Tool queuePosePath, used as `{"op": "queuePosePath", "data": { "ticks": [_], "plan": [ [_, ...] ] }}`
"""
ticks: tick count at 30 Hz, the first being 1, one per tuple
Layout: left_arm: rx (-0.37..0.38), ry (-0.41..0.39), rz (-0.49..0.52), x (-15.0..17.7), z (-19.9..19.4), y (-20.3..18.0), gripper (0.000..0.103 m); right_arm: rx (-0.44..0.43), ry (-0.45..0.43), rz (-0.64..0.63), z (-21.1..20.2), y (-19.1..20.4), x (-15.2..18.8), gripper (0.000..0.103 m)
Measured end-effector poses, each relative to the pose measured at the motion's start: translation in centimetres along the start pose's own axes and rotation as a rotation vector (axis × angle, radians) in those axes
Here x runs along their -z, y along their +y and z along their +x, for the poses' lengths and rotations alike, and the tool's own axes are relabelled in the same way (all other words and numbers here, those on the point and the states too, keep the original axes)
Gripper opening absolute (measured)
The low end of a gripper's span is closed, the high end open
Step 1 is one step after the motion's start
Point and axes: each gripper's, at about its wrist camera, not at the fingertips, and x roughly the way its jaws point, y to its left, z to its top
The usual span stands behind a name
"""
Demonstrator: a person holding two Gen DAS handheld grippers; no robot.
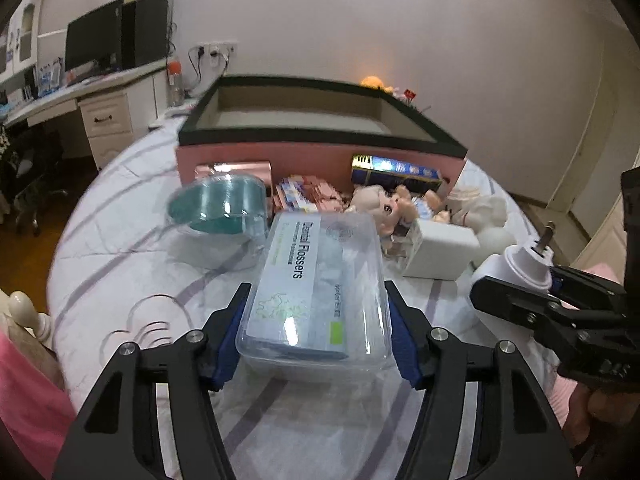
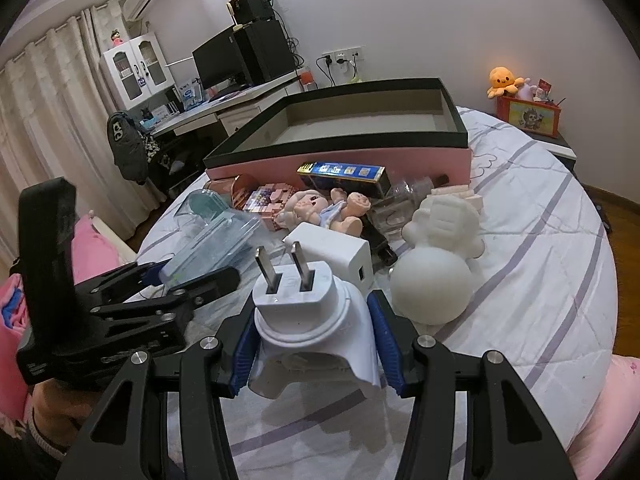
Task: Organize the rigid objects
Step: 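Carry the flossers case and plug adapter into the box and release both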
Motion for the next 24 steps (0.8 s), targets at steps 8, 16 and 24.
{"op": "queuePosePath", "data": {
  "ticks": [8,16,24],
  "plan": [
    [-0.013,-0.071,-0.001,-0.8,-3.3,0.4,0.063,-0.01,-0.041,-0.034,-1.4,1.3,-1.2,0.053],
    [-0.052,-0.152,0.022,-3.0,-5.8,0.1,0.063,-0.005,-0.076,-0.07,-2.2,2.3,-3.0,0.053],
    [-0.117,-0.23,0.034,-8.6,-6.1,0.7,0.063,0.015,-0.125,-0.111,-2.1,2.3,-8.8,0.053]
  ]
}}
